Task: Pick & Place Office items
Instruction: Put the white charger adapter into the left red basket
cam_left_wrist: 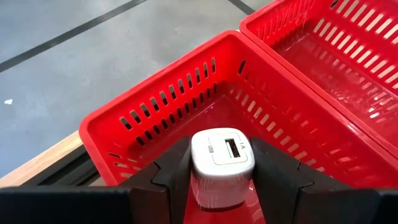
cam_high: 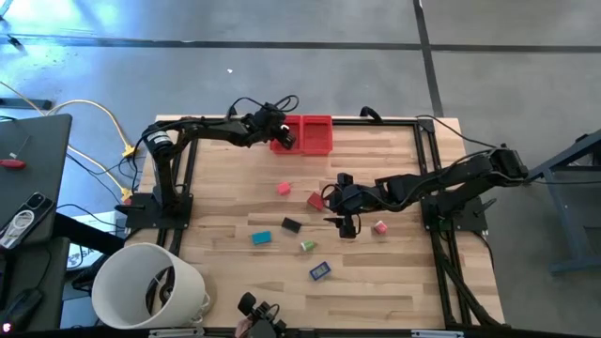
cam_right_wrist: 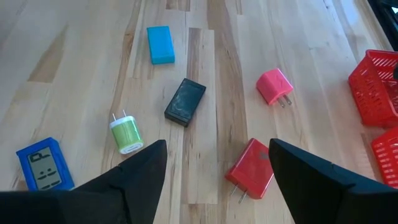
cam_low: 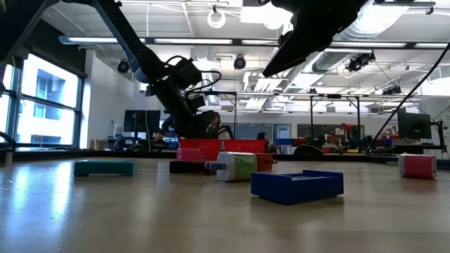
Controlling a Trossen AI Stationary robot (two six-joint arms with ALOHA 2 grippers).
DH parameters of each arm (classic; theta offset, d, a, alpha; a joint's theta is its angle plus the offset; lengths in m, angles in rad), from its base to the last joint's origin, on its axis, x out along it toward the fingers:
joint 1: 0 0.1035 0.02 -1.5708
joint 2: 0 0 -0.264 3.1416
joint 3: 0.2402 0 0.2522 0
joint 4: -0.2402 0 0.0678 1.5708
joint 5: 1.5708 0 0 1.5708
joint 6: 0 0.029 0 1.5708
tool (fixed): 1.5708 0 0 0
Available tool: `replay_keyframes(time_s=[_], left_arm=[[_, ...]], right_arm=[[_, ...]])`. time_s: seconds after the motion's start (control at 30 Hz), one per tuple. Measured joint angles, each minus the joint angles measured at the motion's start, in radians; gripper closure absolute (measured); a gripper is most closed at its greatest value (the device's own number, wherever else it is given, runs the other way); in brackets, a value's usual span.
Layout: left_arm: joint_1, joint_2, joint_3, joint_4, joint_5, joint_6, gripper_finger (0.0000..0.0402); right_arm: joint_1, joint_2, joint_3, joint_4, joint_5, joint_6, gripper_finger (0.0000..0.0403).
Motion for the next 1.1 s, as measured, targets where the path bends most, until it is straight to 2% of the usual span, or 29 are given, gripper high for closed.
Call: replay_keyframes(time_s=[0.17, 1.1], left_arm=[[0.0, 0.0, 0.0, 0.001, 0.0, -0.055, 0.0261], [0.0, 0.0, 0.0, -0.006, 0.001, -0.059, 0.0261]], right_arm=[[0.0, 0.0, 0.0, 0.0, 0.0, -0.001, 0.0133], [0.0, 0.0, -0.001, -0.001, 0.0, 0.01, 0.0133]])
